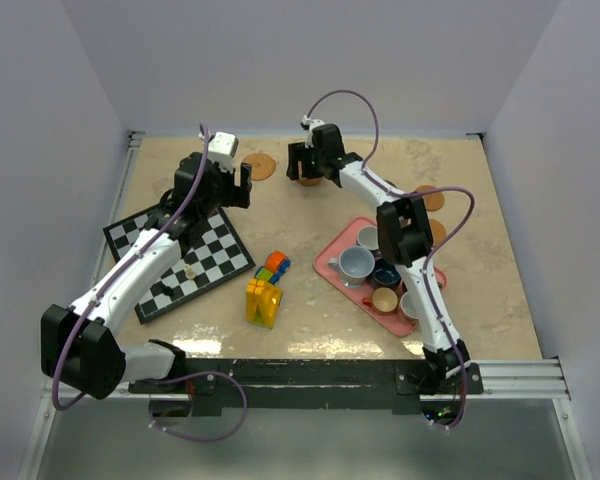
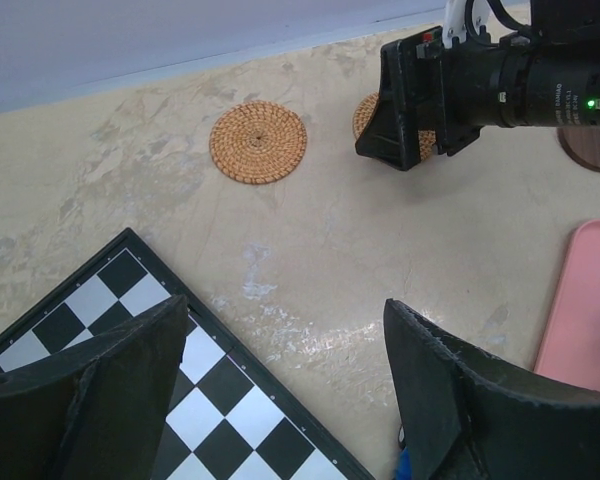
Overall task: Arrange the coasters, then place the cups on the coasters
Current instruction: Move the coaster to the center of the board.
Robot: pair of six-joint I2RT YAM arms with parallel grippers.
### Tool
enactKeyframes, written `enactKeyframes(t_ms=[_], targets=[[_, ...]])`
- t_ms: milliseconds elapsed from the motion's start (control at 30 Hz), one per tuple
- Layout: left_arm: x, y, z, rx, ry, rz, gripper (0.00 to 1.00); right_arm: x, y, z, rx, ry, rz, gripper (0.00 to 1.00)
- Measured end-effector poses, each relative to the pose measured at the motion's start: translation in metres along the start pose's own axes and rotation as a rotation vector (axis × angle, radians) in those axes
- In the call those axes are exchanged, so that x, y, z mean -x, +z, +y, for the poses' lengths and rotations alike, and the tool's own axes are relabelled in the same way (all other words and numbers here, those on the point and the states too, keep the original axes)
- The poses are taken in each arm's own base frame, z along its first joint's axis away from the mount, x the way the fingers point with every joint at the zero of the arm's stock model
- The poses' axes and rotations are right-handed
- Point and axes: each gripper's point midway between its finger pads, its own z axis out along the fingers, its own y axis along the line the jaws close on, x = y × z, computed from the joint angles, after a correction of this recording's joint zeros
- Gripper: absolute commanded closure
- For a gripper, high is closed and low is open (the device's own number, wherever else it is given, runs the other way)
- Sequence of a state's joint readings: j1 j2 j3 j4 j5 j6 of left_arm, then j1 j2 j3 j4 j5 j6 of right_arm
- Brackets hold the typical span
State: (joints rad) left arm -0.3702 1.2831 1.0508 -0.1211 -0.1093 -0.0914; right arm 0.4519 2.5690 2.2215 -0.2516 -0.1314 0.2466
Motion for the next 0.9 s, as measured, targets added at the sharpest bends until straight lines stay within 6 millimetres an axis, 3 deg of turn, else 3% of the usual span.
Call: enactKeyframes(t_ms=[67, 200, 400, 533, 600, 700, 900], targets=[[0.0, 0.0, 0.0, 0.002, 0.0, 0.0, 0.15, 0.005, -0.005, 0.005, 0.021, -0.006, -0.004, 0.1], [0.0, 0.0, 0.001, 0.008, 0.0, 0.0, 0.14, 0.03, -0.023, 0.017, 0.051, -0.033, -0.044, 0.06], [-0.001, 0.001, 0.003, 0.019, 0.001, 0.002, 0.13, 0.08, -0.078, 0.03, 0.041, -0.09, -0.141, 0.06], [-0.001, 0.001, 0.003, 0.019, -0.001, 0.002, 0.13, 0.096, -0.116, 0.025, -0.008, -0.115, -0.188, 0.07], [-0.001, 0.001, 0.002, 0.013, -0.003, 0.002, 0.13, 0.097, -0.123, 0.018, -0.034, -0.124, -0.194, 0.09], [-0.001, 0.001, -0.002, -0.005, -0.007, 0.002, 0.12, 0.091, -0.118, 0.005, -0.071, -0.133, -0.182, 0.16], [-0.002, 0.001, -0.004, -0.013, -0.019, 0.004, 0.12, 0.043, -0.087, -0.024, -0.134, -0.133, -0.076, 0.32]])
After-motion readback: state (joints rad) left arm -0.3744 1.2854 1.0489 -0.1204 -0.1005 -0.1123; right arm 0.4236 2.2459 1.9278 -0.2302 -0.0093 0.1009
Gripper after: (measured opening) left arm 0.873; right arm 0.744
